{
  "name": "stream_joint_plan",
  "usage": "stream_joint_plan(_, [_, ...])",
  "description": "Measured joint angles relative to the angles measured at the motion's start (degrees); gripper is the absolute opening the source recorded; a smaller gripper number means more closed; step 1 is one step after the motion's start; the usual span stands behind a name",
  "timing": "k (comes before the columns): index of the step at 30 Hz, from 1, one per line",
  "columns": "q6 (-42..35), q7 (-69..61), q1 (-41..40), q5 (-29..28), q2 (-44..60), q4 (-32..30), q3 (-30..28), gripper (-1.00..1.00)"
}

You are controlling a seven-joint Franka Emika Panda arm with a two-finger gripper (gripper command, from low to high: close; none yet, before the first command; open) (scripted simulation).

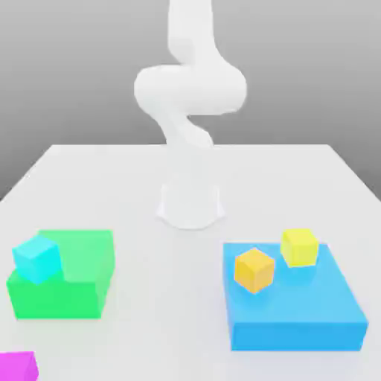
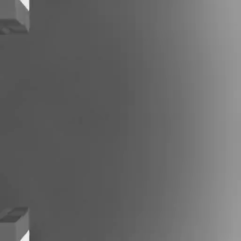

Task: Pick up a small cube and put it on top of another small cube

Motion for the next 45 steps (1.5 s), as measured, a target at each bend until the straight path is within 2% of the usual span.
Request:
stream_joint_plan(10, [4.25, 20.80, -11.22, -5.98, 21.23, 2.76, 3.25, 0.00])
stream_joint_plan(19, [8.15, 37.52, -17.49, -8.88, 39.83, 5.16, 1.30, 0.00])
stream_joint_plan(25, [11.18, 45.72, -20.02, -6.47, 51.80, 6.61, -0.55, 0.00])
stream_joint_plan(31, [14.33, 51.15, -23.07, -0.01, 63.30, 8.01, -1.71, 0.00])
stream_joint_plan(35, [19.66, 51.93, -23.88, 1.61, 71.50, 9.60, -1.64, 0.00])
stream_joint_plan(36, [20.97, 51.96, -23.90, 1.65, 73.22, 9.96, -1.63, -1.00])
stream_joint_plan(42, [21.75, 51.95, -23.90, 1.71, 74.08, 10.15, -1.62, -1.00])
stream_joint_plan(45, [18.79, 51.94, -23.84, 1.82, 70.31, 9.33, -1.72, -1.00])
